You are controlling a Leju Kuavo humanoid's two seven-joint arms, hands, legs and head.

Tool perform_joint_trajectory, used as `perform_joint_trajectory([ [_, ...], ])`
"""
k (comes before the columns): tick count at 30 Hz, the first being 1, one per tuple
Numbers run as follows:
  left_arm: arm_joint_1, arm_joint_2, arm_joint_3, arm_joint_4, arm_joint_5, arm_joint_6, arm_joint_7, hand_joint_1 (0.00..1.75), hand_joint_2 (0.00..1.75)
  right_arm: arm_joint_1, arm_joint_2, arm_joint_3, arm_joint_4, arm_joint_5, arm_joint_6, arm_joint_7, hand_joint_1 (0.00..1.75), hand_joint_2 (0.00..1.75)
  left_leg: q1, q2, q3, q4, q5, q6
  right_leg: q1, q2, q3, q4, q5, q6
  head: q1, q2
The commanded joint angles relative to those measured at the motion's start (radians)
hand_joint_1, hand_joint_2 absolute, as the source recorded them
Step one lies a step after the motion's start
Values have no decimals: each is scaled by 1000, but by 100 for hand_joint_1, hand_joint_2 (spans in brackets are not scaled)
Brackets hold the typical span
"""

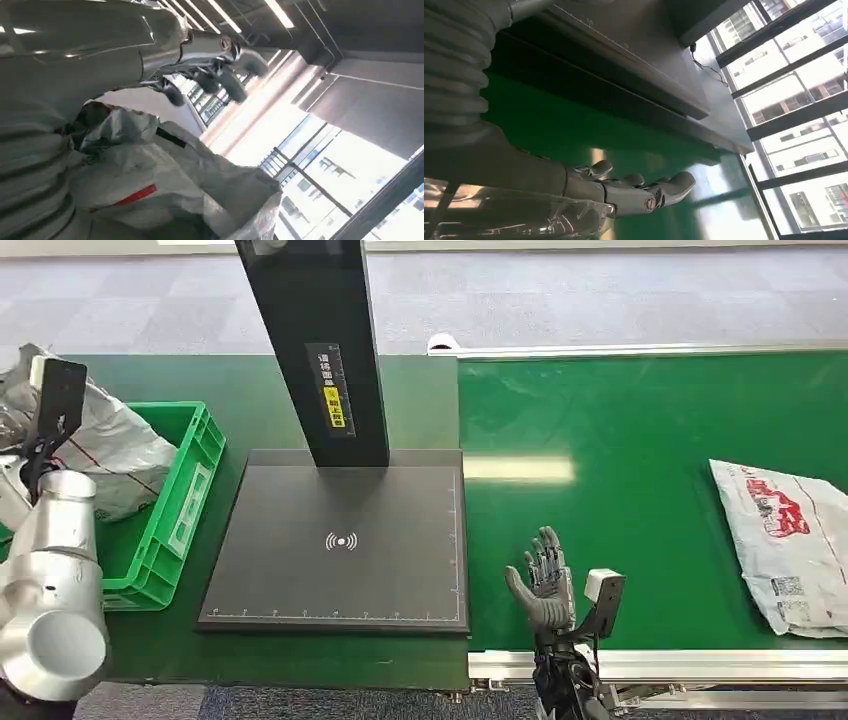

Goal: Moved the parcel from conveyor to table for the left to box.

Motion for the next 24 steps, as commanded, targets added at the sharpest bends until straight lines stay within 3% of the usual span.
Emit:
perform_joint_trajectory([
  [1,-85,-36,111,63,283,-287,-104,0,175,-35,-14,-30,81,3,1,-10,0,175,1,-2,-1,1,1,0,1,-3,0,-1,0,0,0,0],
  [8,-92,-63,88,15,352,-355,-125,0,175,-36,-11,-38,83,3,-3,-7,0,175,1,-2,-2,1,0,0,1,-3,0,0,0,0,0,0],
  [12,-66,-132,48,-143,565,-524,-193,0,175,-39,-14,-50,92,-2,-12,-11,0,175,1,-3,-3,1,1,0,1,-3,-1,0,0,0,0,0],
  [18,168,-249,-147,-608,799,-615,-258,0,175,-31,-12,-60,89,-6,-21,-12,0,175,0,-1,-1,-1,0,1,0,-2,1,-2,0,0,0,0],
  [22,325,-292,-270,-839,871,-580,-307,0,175,-36,-11,-59,97,-5,-29,-5,0,175,1,-1,0,-1,0,1,1,-2,2,-2,0,0,0,0],
  [24,350,-296,-290,-872,878,-564,-301,0,175,-38,-13,-59,100,-6,-29,-6,0,175,0,0,0,-1,0,1,0,-1,1,-2,0,0,0,0],
])
